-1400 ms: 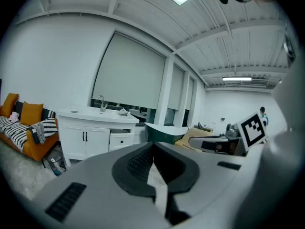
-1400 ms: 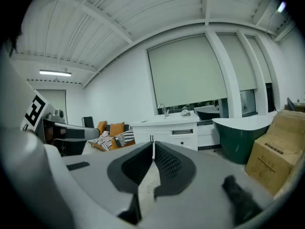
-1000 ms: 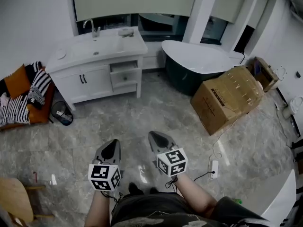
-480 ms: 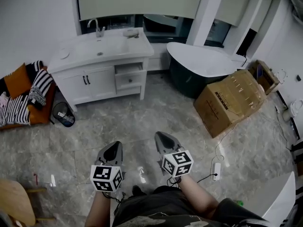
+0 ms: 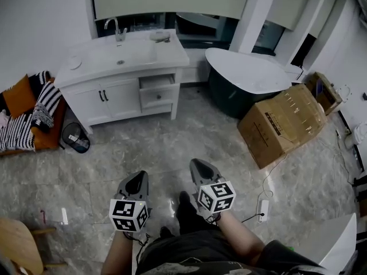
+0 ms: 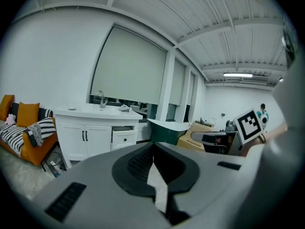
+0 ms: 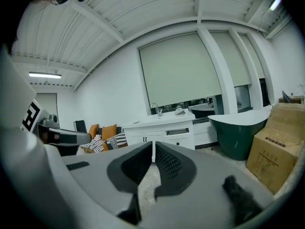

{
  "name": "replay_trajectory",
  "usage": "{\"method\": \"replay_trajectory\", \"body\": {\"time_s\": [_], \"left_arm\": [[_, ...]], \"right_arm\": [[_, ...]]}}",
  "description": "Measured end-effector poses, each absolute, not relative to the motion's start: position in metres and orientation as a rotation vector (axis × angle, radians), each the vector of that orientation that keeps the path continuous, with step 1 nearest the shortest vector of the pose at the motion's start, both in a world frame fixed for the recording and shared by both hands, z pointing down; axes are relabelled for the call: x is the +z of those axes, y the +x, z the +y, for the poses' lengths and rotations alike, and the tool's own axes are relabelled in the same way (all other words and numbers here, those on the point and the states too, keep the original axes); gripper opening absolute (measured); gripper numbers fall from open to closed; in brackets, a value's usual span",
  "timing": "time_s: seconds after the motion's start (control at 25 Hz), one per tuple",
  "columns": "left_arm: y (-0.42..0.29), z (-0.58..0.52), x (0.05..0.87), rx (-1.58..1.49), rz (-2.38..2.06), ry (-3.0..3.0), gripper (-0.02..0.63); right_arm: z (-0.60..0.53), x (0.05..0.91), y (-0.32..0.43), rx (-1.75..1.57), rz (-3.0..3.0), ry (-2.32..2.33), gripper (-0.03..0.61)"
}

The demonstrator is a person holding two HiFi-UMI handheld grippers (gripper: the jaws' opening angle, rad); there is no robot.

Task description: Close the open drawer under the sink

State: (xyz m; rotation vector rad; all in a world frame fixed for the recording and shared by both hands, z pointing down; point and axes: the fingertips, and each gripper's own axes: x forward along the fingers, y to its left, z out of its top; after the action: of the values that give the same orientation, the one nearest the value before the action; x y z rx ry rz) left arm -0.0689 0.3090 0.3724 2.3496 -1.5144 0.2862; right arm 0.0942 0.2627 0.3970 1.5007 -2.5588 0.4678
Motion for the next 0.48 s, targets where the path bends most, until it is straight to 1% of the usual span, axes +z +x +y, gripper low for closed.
{"method": "replay_trajectory", "body": {"time_s": [0.48], "left_arm": [[-0.040, 0.170, 0.392, 0.357, -1.606, 2.232, 0.015]], "right_arm": [[0.107, 0.419, 0.115, 0.525, -2.603, 1.370, 0.034]]}}
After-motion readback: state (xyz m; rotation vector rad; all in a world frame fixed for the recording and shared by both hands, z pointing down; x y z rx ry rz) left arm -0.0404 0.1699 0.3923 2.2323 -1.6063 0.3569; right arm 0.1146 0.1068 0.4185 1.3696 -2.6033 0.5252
